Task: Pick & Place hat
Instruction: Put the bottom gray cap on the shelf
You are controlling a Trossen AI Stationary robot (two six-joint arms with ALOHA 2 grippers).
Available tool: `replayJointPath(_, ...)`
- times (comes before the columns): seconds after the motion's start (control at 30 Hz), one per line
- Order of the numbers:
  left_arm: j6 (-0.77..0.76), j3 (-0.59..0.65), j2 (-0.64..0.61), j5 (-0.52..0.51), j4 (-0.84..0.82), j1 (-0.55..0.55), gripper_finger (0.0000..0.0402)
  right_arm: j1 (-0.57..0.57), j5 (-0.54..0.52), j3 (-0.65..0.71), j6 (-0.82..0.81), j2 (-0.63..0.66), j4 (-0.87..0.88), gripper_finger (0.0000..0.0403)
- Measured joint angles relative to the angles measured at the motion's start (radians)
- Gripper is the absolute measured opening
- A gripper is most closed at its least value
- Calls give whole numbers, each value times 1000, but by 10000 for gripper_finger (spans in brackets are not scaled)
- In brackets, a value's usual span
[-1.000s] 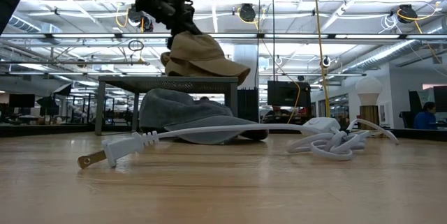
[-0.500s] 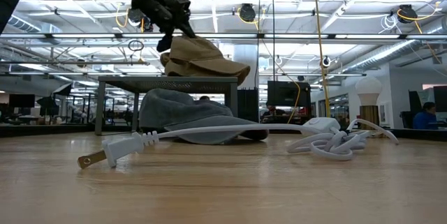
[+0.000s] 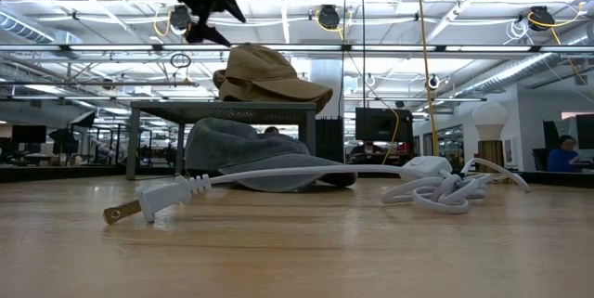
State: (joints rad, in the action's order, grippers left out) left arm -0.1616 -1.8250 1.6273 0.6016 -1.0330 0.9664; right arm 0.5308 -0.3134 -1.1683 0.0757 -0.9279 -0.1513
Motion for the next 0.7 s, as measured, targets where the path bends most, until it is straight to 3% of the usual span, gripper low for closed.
replayJointPath(0.33, -159, 0, -177, -274, -224, -75, 332, -18, -2, 0, 0, 0, 2, 164)
replayJointPath(0.7, -385, 0, -257, -394, -534, -219, 319, -48, -1, 0, 52, 0, 6, 164)
